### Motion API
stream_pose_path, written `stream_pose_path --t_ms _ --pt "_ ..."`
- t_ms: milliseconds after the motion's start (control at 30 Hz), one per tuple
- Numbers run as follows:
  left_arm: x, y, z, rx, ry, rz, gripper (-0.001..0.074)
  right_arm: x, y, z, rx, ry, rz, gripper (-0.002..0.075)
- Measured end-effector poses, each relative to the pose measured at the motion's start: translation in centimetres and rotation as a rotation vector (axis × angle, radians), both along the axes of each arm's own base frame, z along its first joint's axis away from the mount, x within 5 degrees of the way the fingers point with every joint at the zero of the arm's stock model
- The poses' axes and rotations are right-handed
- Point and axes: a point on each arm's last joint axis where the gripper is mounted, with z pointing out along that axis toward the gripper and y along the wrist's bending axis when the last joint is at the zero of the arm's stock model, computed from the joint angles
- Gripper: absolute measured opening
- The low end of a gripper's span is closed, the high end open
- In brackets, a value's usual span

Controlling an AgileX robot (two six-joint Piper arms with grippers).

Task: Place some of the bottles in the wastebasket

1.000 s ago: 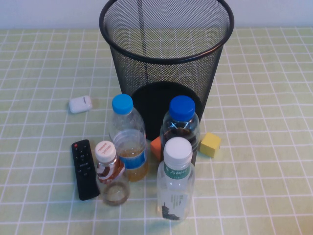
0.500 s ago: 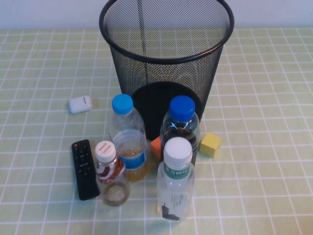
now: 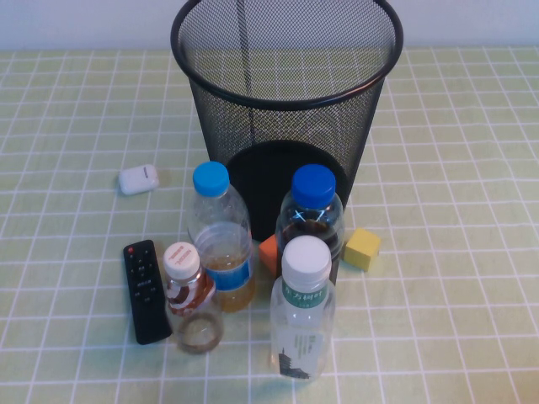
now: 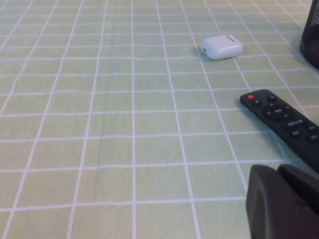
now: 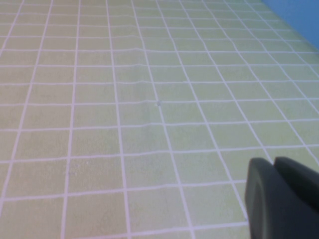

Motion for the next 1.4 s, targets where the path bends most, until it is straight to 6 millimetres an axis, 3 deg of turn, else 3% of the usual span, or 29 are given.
stream_pose_path --t_ms 333,633,733,833,1133,1400 --pt "0.0 0.0 0.0 0.0 0.0 0.0 -0.0006 0.1 0.1 0.4 0.029 -0.048 0.0 -0.0007" --pt "0.0 0.0 0.0 0.0 0.0 0.0 -0.0006 0.3 0.4 2.4 0.766 -0.354 -0.03 -0.0007" --pt "0.0 0.0 0.0 0.0 0.0 0.0 -0.0006 0.2 0.1 2.8 0.808 -0.412 -0.049 -0.0007" --pt "0.0 0.0 0.0 0.0 0.0 0.0 -0.0006 0.2 0.7 3.1 0.962 -0.378 -0.015 -0.0007" --pt "0.0 0.0 0.0 0.0 0.0 0.0 -0.0006 0.1 3.6 8.0 0.673 -0.099 0.283 -0.0007" --pt "0.0 0.0 0.0 0.0 0.0 0.0 -0.0006 3.8 3.7 12.6 0.41 0.222 0.381 -0.0007"
